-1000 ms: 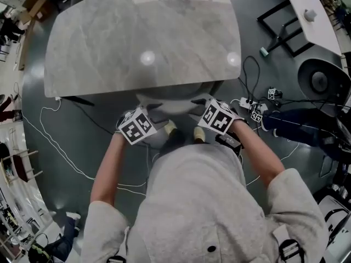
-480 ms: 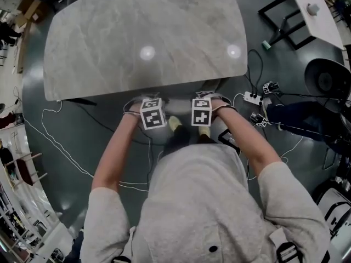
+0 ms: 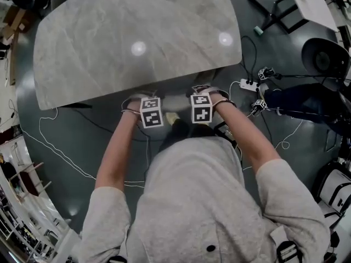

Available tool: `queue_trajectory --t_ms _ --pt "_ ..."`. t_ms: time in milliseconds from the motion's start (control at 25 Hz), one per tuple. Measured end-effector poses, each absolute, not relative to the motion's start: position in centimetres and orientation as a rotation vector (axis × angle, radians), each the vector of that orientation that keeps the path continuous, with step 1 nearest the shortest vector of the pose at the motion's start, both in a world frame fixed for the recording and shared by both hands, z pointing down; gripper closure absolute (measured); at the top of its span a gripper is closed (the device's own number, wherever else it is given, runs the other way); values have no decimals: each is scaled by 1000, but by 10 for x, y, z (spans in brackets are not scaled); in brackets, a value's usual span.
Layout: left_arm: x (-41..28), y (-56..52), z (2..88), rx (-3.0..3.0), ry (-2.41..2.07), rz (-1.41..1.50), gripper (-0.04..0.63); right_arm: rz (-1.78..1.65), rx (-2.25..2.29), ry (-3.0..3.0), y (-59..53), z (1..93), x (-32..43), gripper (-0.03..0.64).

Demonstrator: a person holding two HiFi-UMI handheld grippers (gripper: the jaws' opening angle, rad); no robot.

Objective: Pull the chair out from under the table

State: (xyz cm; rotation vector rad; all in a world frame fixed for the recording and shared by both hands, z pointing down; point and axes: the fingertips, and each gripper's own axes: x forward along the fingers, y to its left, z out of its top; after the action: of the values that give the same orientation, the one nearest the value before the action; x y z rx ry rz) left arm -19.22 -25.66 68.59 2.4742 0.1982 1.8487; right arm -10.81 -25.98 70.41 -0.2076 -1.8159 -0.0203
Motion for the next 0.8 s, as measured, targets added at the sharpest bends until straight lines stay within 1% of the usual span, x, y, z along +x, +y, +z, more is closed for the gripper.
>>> queue_trajectory --t_ms 40,120,240,360,800 --pt "-192 -255 686 2486 225 1858 355 -40 -199 -1819 -260 704 -108 415" --pt "-190 -253 685 2510 263 1877 402 -91 -195 -1813 -261 704 -107 447" --pt "-185 -252 685 2564 227 1883 439 -163 -185 -1809 -259 705 -104 500" --pt "-184 -256 685 2606 172 1896 471 -187 -188 -1810 -260 705 -103 518" --pt "-186 -256 688 2539 186 1929 476 -182 -178 -1809 -263 707 -103 525"
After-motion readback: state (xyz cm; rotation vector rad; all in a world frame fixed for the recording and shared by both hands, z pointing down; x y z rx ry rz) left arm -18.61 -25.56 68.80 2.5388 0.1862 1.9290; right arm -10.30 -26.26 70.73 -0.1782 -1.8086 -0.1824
